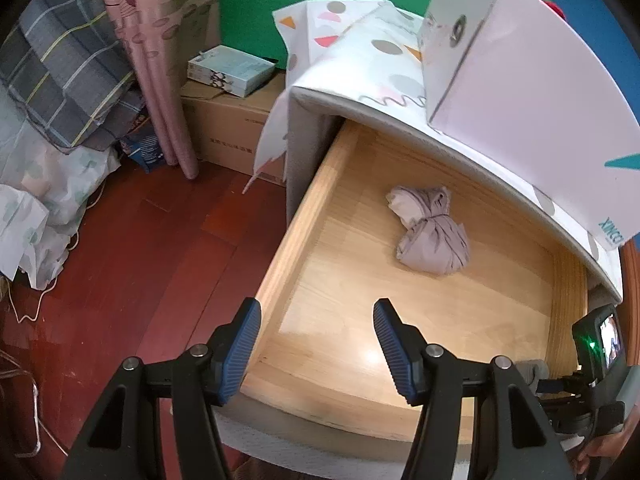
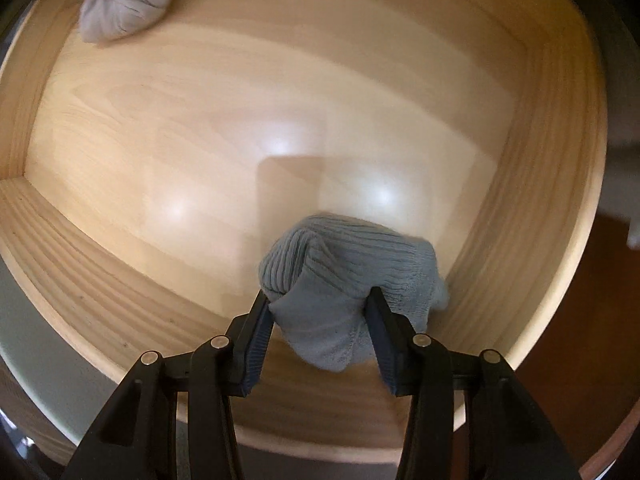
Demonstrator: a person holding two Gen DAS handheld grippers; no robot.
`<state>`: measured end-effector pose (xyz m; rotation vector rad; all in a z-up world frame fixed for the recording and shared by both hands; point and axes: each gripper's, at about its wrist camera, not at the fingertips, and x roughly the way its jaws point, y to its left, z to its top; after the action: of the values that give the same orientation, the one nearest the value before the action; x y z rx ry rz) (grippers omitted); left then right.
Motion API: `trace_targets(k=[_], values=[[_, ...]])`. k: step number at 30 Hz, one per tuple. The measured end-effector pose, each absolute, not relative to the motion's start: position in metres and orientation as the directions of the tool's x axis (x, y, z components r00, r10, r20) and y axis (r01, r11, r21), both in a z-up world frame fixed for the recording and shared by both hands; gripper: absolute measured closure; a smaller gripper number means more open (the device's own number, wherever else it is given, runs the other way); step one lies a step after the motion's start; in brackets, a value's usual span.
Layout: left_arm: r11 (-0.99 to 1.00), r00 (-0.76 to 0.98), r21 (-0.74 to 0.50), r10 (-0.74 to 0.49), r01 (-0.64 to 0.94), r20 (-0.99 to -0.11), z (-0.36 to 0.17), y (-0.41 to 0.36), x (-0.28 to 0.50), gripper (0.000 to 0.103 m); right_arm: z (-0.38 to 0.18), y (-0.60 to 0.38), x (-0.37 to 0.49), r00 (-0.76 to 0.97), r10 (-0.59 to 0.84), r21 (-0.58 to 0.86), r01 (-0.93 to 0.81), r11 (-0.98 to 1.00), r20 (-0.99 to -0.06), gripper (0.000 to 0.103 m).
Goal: Take underwear out of drawer
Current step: 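Close the right gripper on the grey sock and lift it, then move the left gripper toward the grey tied underwear bundle while the right holds the grey sock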
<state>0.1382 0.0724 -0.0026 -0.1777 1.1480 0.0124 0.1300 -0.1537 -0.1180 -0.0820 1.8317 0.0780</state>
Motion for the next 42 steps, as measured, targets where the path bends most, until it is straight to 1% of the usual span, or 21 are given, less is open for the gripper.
trace_targets(k=[3,7,13,15,17,20,24,27,31,32,34,36,42], values=[[0.988,0.388,-0.141,-0.104,-0.070,-0.916,-0.006,0.068,0.141,0.043,-0.120,-0.160,0.125,-0.280,0.024,0.033,-0.029,0.999,-0.960,0.059],[0.990,0.350,-0.138,-0.127,-0.007,-0.928,-0.012,0.058,0.146,0.043,-0.118,-0.161,0.119,-0.250,0.036,0.035,0.008,0.999,-0.968,0.059],[0.976,0.334,-0.110,-0.169,0.189,-0.927,-0.011,0.025,0.159,0.043,-0.114,-0.187,0.105,-0.225,0.043,0.040,0.014,0.999,-0.973,0.058],[0.958,0.349,-0.059,-0.159,0.280,-0.924,-0.008,0.009,0.162,0.043,-0.113,-0.188,0.099,-0.223,0.042,0.041,0.013,0.999,-0.974,0.058],[0.931,0.381,0.021,-0.129,0.364,-0.915,-0.005,-0.005,0.162,0.043,-0.114,-0.185,0.101,-0.223,0.042,0.041,0.012,0.999,-0.974,0.058],[0.848,0.453,0.175,-0.085,0.501,-0.888,-0.006,-0.026,0.155,0.043,-0.112,-0.184,0.096,-0.221,0.042,0.041,0.011,0.999,-0.974,0.058],[0.748,0.473,0.278,-0.055,0.603,-0.879,-0.018,-0.039,0.149,0.043,-0.110,-0.181,0.100,-0.218,0.043,0.041,0.011,0.999,-0.975,0.058],[0.635,0.553,0.417,-0.019,0.650,-0.833,-0.027,-0.049,0.139,0.043,-0.112,-0.180,0.099,-0.217,0.045,0.043,0.012,0.999,-0.975,0.058],[0.445,0.649,0.589,0.023,0.675,-0.760,-0.040,-0.057,0.130,0.043,-0.116,-0.180,0.100,-0.224,0.046,0.044,0.018,0.999,-0.974,0.057],[0.372,0.678,0.635,0.021,0.677,-0.735,-0.045,-0.059,0.126,0.043,-0.117,-0.180,0.100,-0.225,0.047,0.043,0.020,0.999,-0.973,0.057],[0.278,0.723,0.698,0.017,0.659,-0.690,-0.052,-0.060,0.122,0.043,-0.118,-0.180,0.099,-0.226,0.047,0.044,0.020,0.999,-0.973,0.057],[0.165,0.784,0.773,-0.007,0.613,-0.620,-0.060,-0.059,0.116,0.043,-0.119,-0.180,0.099,-0.226,0.048,0.046,0.018,0.999,-0.973,0.057],[-0.060,0.844,0.846,-0.070,0.529,-0.533,-0.081,-0.047,0.110,0.043,-0.120,-0.181,0.097,-0.220,0.052,0.049,0.018,0.999,-0.974,0.057]])
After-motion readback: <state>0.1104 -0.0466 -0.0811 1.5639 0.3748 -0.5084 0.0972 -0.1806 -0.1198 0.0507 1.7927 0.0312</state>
